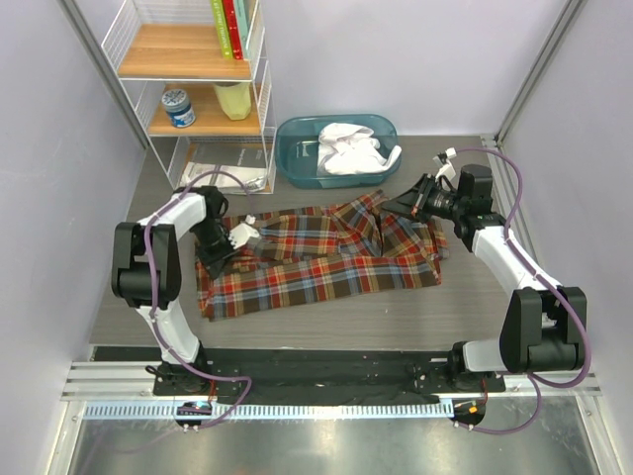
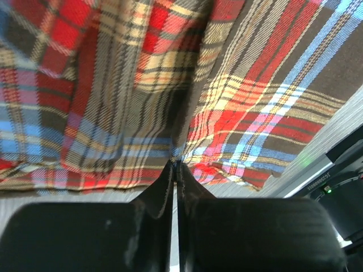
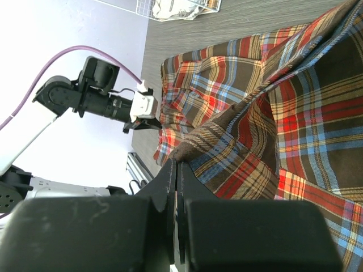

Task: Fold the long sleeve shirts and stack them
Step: Fold the shirt

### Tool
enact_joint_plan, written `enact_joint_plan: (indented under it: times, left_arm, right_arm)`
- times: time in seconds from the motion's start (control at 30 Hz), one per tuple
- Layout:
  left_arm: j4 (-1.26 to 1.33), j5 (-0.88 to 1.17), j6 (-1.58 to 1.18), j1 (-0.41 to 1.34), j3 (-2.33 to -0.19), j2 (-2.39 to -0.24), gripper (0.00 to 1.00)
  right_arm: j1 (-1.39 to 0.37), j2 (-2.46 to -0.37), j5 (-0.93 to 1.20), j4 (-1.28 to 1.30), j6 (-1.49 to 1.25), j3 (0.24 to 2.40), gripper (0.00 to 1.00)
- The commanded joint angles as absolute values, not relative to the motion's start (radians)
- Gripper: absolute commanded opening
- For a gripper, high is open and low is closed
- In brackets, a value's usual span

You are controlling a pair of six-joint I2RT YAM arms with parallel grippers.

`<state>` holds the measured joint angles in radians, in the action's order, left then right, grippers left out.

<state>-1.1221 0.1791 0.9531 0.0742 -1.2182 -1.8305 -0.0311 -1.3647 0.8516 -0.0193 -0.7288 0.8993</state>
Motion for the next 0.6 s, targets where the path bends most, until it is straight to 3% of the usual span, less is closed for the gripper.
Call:
enact_joint_plan:
  times: [0.0,0.4,0.43,0.47,0.57]
  left_arm:
    - [-1.149,0.192,0.951,0.074,-1.328,-1.807,0.0]
    - [-1.078,0.095,0.98,0.071,-1.286,-1.891,0.02]
    - [-1.071,0.091,0.979,0.069,-1.272,-1.89,0.1]
    - [-1.068,0.106,0.976,0.066,-1.272,-1.884,0.29]
    - [-1.109,0.257,0.936,0.051,-1.33,-1.809,0.48]
  right_arm:
    - [-0.035,-1.319,0.891,-0.054,-0.735,0.914,0.01]
    - [-0.041,-1.282,0.894,-0.08,-0.793,0.879,0.01]
    - [-0.043,-1.275,0.893,-0.098,-0.811,0.87,0.01]
    - [-0.046,-1.258,0.893,-0.119,-0.831,0.841,0.01]
    - [-0.064,-1.223,0.871,-0.222,-0.937,0.76,0.01]
